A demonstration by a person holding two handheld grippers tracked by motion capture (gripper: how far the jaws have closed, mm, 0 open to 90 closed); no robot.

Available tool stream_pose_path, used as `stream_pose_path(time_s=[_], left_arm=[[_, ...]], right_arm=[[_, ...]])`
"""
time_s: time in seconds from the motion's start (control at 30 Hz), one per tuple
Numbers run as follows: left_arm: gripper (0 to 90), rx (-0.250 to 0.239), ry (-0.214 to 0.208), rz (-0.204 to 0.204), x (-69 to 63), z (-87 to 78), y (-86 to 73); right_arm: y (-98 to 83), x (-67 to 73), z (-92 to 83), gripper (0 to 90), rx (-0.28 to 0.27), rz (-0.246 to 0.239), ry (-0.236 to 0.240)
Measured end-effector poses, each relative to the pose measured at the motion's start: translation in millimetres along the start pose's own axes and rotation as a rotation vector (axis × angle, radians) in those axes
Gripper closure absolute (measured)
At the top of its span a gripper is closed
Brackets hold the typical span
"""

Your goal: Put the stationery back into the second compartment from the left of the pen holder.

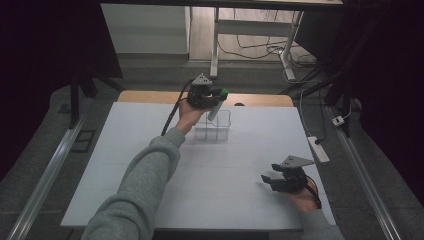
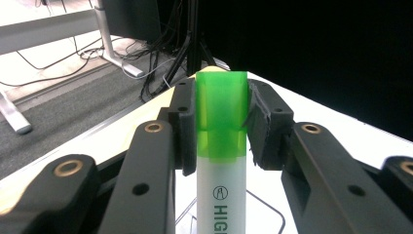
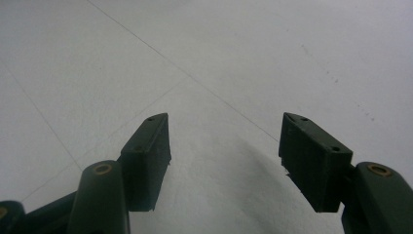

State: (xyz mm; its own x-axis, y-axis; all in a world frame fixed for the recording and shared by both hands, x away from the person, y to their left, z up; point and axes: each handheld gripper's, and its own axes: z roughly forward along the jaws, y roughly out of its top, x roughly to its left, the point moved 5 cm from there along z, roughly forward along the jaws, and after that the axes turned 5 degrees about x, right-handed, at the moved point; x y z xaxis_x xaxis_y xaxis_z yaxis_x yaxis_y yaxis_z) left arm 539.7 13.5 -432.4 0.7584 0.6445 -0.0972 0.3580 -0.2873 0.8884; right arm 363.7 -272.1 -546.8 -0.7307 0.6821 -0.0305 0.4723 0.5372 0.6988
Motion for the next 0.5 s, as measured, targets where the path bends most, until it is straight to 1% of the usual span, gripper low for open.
stream_pose_path(time_s=[0.1, 0.13, 0.17, 0.23, 0.3, 0.37, 0.47, 0.5], left_arm=[[65.7, 0.019, 0.001, 0.003, 1.2, 1.1, -3.2], [64.6, 0.027, -0.005, 0.004, 1.4, 1.0, -4.9], [59.7, 0.036, -0.006, 0.007, 1.8, 0.4, -6.5], [48.8, 0.053, 0.008, 0.009, 2.1, -2.1, -9.7], [43.6, 0.067, 0.008, 0.000, 2.0, -6.6, -13.2], [41.0, 0.081, 0.006, 0.003, 1.7, -13.2, -16.8], [39.8, 0.083, -0.001, -0.004, 1.7, -26.4, -23.2], [39.7, 0.089, 0.003, 0.002, 1.5, -32.1, -26.9]], right_arm=[[0.0, 0.1, 0.1, 35.7, 0.001, -0.002, 0.000], [-0.1, 0.1, 0.1, 35.7, 0.001, -0.002, 0.001], [-0.1, 0.1, 0.2, 35.7, 0.001, -0.001, 0.000], [-0.1, 0.1, -0.1, 35.7, 0.001, -0.002, 0.001], [0.0, 0.0, -0.4, 35.7, -0.001, -0.001, 0.001], [0.1, -0.4, -0.8, 35.7, -0.001, -0.001, 0.002], [0.0, -0.6, -1.2, 35.7, -0.003, 0.000, 0.003], [0.0, -0.8, -1.7, 35.7, -0.003, -0.001, 0.001]])
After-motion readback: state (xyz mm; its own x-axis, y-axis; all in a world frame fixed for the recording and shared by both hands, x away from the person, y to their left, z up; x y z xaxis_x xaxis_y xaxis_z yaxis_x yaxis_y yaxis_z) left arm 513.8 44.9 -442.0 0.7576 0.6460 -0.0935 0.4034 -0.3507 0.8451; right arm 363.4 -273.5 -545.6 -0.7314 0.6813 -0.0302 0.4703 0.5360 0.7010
